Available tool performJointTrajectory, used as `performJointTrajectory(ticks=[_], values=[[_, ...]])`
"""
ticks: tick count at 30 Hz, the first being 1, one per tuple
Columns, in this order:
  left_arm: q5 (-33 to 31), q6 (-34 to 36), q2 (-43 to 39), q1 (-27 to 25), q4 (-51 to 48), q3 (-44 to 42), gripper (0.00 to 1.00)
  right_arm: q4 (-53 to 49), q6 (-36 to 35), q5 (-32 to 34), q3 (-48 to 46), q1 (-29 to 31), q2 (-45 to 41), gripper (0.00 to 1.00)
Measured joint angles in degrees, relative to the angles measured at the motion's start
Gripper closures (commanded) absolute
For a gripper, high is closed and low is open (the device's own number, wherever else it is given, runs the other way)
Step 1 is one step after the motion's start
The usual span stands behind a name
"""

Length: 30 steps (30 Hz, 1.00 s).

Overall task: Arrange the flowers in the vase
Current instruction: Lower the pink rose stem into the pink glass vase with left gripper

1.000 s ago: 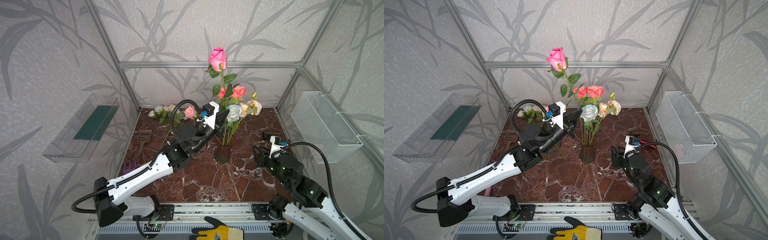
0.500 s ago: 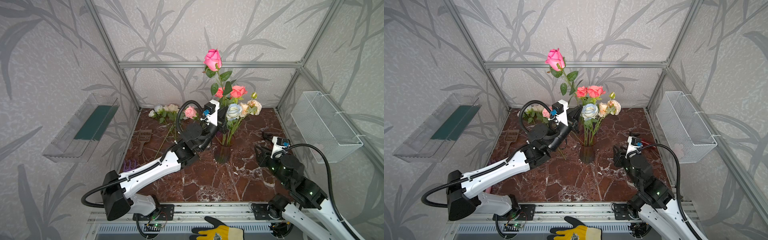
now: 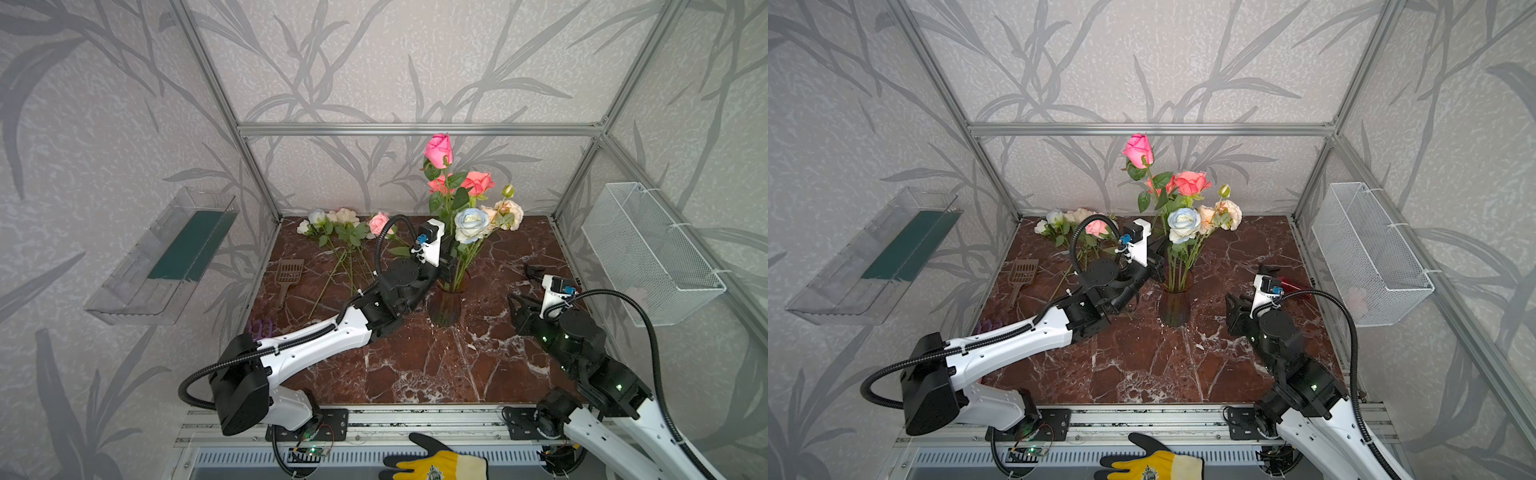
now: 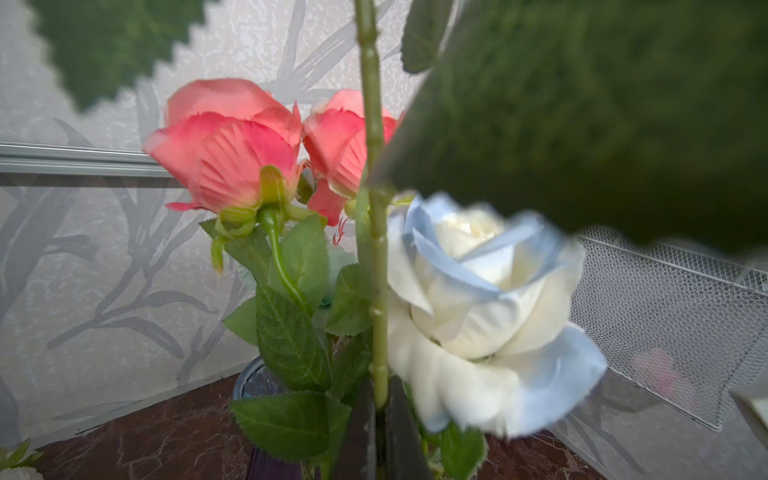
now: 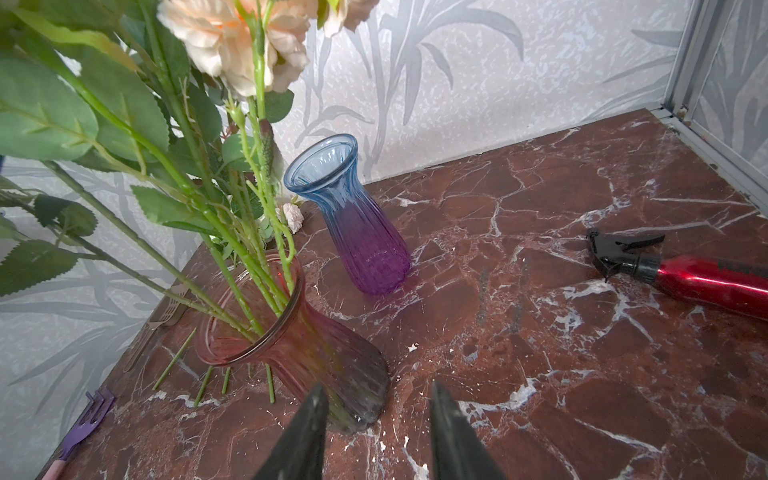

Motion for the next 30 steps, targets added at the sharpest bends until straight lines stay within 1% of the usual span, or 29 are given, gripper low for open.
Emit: performJointTrajectory(ticks=[14, 15, 20, 24, 30], values=[[1.46, -3.61, 1.53, -0.72, -1.99, -2.19, 1.00, 0.74, 0.46, -0.57, -1.90, -0.26, -0.02, 0.59], [1.55, -3.65, 1.53, -0.90, -2.10, -2.51, 0.98, 0.74, 0.48, -0.59, -2.05, -0.28, -0.07, 0.59], [1.73, -3.82, 1.51, -1.33, -2.89, -3.98, 0.78, 0.83, 0.63, -0.96, -2.45, -0.35, -0.35, 0.59], [1.75, -3.78, 1.09, -1.57, -4.98, -4.72, 0.74, 1.49, 0.63, -1.11, -2.54, -0.35, -0.46, 0.59], [1.92, -2.45, -0.81, -1.79, -9.01, -4.02, 0.54, 2.43, 0.68, -2.03, -2.54, -0.35, 0.17, 0.58]])
